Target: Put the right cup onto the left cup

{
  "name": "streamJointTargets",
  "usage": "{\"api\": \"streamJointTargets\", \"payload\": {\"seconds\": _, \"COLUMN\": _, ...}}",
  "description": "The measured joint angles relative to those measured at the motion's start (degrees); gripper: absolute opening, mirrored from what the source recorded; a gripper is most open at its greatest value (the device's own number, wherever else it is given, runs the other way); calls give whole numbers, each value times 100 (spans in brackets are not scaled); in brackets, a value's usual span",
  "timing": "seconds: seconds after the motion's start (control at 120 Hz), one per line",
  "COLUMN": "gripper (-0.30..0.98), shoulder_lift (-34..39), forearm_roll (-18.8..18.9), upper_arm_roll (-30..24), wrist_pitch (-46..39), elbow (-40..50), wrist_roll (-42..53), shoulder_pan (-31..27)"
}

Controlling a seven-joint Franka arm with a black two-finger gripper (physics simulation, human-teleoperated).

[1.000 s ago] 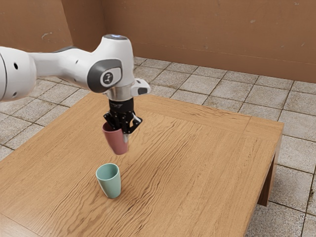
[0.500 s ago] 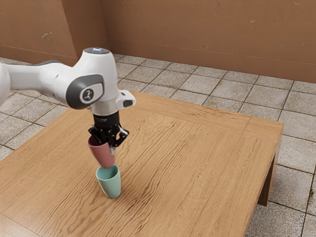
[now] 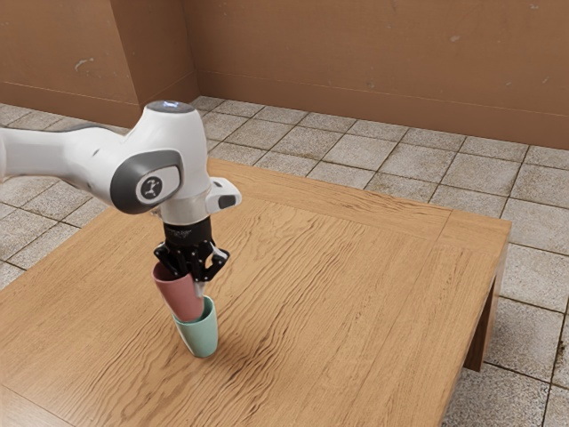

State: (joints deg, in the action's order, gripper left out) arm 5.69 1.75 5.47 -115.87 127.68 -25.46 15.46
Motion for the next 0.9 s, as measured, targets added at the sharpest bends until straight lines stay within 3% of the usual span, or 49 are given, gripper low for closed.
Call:
{"api": "streamJointTargets", "payload": {"seconds": 0.517, "gripper": -10, "shoulder_lift": -91, "forearm_roll": 36, "upper_arm_roll": 0, "wrist_pitch": -227, "elbow": -65, "wrist_roll": -190, "shoulder_pan": 1}}
{"api": "streamJointTargets", "payload": {"seconds": 0.717, "gripper": 32, "shoulder_lift": -94, "forearm_roll": 0, "upper_arm_roll": -2, "wrist_pitch": -279, "elbow": -42, "wrist_roll": -207, "shoulder_pan": -14}}
{"api": "streamJointTargets", "payload": {"seconds": 0.9, "gripper": 52, "shoulder_lift": -89, "forearm_roll": -7, "upper_arm_roll": -2, "wrist_pitch": -299, "elbow": -39, "wrist_roll": -217, "shoulder_pan": -19}}
